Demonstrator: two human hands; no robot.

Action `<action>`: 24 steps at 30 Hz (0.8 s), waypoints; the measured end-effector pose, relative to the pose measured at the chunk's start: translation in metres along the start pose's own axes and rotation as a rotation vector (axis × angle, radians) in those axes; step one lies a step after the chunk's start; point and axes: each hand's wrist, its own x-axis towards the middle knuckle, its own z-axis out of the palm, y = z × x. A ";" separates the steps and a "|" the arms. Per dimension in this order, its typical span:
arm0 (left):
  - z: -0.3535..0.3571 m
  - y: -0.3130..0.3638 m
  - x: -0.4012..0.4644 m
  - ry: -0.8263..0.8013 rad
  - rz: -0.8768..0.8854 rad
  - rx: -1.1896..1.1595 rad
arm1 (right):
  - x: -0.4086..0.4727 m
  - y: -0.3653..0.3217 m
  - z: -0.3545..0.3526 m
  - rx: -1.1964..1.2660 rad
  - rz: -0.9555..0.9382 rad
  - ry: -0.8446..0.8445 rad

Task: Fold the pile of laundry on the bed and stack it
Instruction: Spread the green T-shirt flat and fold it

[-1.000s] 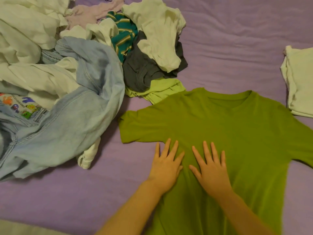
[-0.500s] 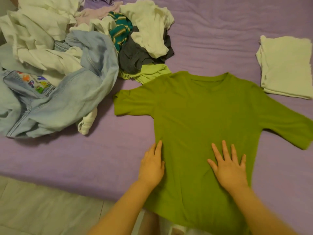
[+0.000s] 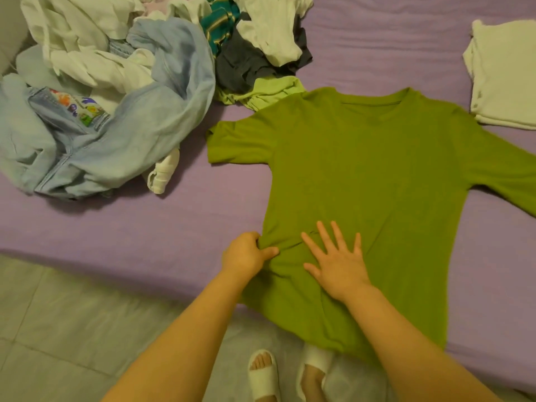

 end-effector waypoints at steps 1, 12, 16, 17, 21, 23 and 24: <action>-0.002 -0.002 -0.001 0.015 0.014 -0.050 | -0.007 0.009 0.005 -0.009 0.033 -0.006; -0.012 -0.033 -0.022 -0.288 -0.001 -0.457 | -0.034 -0.020 0.014 0.000 0.107 -0.075; -0.011 -0.041 -0.021 -0.120 -0.010 -0.533 | -0.056 -0.002 0.025 0.028 0.270 -0.108; -0.010 -0.041 -0.022 -0.118 -0.017 -0.567 | -0.057 -0.005 0.025 0.045 0.289 -0.102; -0.005 -0.043 -0.033 -0.315 -0.008 -0.705 | -0.057 -0.031 0.029 0.087 0.156 -0.060; -0.001 -0.048 -0.037 -0.399 0.004 -0.598 | -0.061 -0.032 0.037 0.032 0.125 -0.063; -0.001 -0.051 -0.039 -0.401 0.022 -0.532 | -0.065 -0.028 0.041 0.021 0.147 -0.058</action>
